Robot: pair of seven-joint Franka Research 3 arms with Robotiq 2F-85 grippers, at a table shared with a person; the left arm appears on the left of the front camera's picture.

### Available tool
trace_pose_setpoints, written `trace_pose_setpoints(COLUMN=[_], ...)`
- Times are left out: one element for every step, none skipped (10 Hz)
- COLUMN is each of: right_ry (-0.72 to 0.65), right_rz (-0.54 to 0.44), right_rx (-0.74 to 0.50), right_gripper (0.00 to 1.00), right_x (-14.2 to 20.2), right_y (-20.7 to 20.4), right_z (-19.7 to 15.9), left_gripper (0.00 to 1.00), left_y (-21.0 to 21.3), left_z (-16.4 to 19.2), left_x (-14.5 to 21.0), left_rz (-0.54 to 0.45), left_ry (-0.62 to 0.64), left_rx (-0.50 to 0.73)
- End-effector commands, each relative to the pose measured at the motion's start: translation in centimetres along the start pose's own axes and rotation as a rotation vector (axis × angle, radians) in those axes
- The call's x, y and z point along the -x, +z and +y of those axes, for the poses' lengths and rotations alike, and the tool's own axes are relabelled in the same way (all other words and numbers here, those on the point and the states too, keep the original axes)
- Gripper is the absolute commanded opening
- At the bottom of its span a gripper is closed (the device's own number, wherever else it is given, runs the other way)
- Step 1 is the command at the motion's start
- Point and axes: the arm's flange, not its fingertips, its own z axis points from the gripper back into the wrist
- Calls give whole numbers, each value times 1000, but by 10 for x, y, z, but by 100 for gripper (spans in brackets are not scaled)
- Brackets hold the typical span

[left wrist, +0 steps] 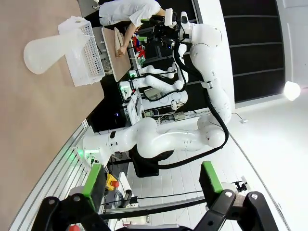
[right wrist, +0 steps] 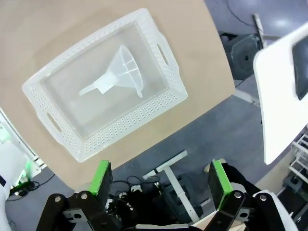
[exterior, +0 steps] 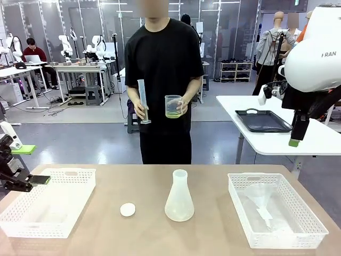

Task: Prepare the solutions needed for the experiment.
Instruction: Pick up the Plastic Funnel and insert it into the Big flask.

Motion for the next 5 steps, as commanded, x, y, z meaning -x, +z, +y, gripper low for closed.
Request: trace_pose_setpoints(right_ry=[283, 476, 575, 565, 571], right_rz=[-81, -136, -134, -180, -209], right_rx=[-11, -59, -82, -146, -200], right_gripper=[100, 100, 100, 100, 100], right_x=[-8, -11, -11, -13, -16], right_y=[-22, -35, -47, -56, -67], right_z=[-17, -30, -39, -48, -53], left_gripper=[100, 100, 100, 100, 100], left_y=[-1, -1, -1, -1, -1], left_z=[-3, -3, -3, -3, -3], left_x=[0, 0, 0, 0, 0], left_rz=[2, 2, 2, 2, 2], left_ry=[-7, -7, -7, -7, -7], left_rx=[2, 2, 2, 2, 2])
